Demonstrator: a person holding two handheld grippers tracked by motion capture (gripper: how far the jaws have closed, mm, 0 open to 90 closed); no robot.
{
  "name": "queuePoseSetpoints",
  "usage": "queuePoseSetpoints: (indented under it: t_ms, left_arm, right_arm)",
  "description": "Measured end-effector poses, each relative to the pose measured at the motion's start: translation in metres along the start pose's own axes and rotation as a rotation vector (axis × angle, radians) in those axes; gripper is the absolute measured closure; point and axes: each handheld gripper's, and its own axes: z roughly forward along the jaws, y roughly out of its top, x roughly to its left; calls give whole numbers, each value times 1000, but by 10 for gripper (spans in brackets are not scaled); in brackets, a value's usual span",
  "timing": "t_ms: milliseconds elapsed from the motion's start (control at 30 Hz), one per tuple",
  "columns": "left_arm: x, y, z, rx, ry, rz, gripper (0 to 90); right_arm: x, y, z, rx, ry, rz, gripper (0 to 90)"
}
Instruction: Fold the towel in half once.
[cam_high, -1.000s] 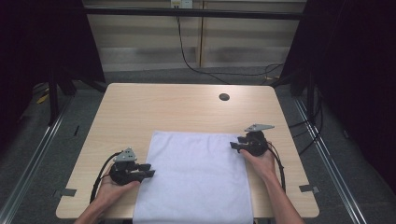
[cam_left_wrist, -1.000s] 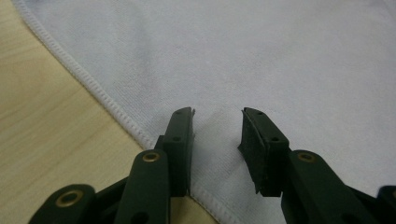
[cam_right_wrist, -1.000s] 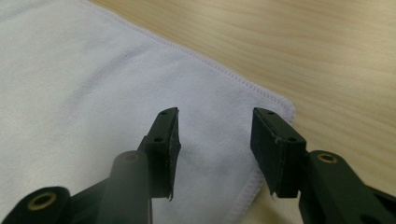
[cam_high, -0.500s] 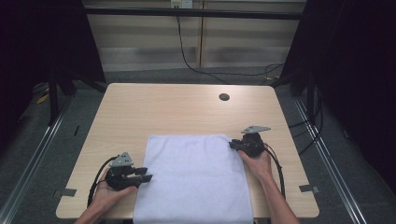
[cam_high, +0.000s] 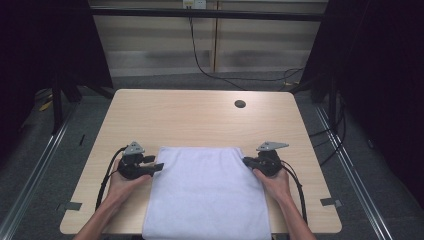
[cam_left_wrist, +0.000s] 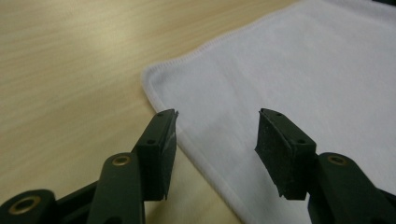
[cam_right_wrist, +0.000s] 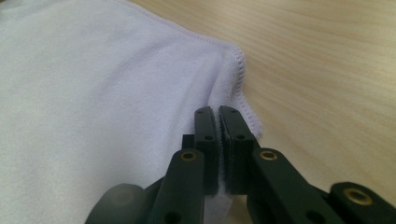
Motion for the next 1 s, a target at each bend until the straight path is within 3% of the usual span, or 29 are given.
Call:
queuePoseSetpoints:
  t_ms: [67, 100, 133, 367, 433, 467, 500, 533, 567, 600, 633, 667, 733, 867, 1000]
  left_arm:
    - [3, 5, 8, 14, 2, -12, 492]
    - [3, 7, 11, 14, 2, 0, 499]
    - [0, 8, 15, 25, 28, 27, 503]
    - [1, 9, 22, 41, 32, 34, 460]
    - [-3, 9, 24, 49, 36, 63, 459]
    - [-5, 10, 24, 65, 53, 96, 475]
    - [-7, 11, 24, 72, 57, 98, 497]
    - [-7, 11, 23, 79, 42, 104, 522]
    - [-8, 11, 22, 81, 36, 103, 635]
    - [-8, 10, 22, 74, -1, 102, 635]
    - [-9, 9, 21, 77, 2, 129, 691]
    - [-10, 9, 20, 83, -10, 129, 727]
    - [-9, 7, 19, 78, -42, 88, 848]
    - [-1, 5, 16, 49, -104, 2, 865]
    - [6, 10, 5, -28, -127, -45, 868]
  right_arm:
    - [1, 0, -1, 1, 0, 6, 865]
    - [1, 0, 0, 0, -3, 4, 865]
    - [1, 0, 0, 1, -3, 6, 864]
    - [0, -1, -1, 0, 5, 5, 865]
    - [1, -1, -1, -1, 1, 6, 865]
    - [1, -1, -1, -1, 1, 7, 864]
    - [0, -1, -1, -1, 1, 10, 865]
    - [0, -1, -1, -1, 1, 12, 865]
    - [0, -1, -1, -3, 3, 17, 866]
    - [0, -1, -1, -3, 3, 17, 866]
    - [0, -1, -1, -2, 4, 20, 866]
    - [0, -1, -1, -2, 6, 24, 867]
    - [2, -1, -1, -2, 23, 35, 873]
    - [2, -1, -2, -12, 33, 46, 876]
    - [-7, 6, -17, -87, 39, 88, 879]
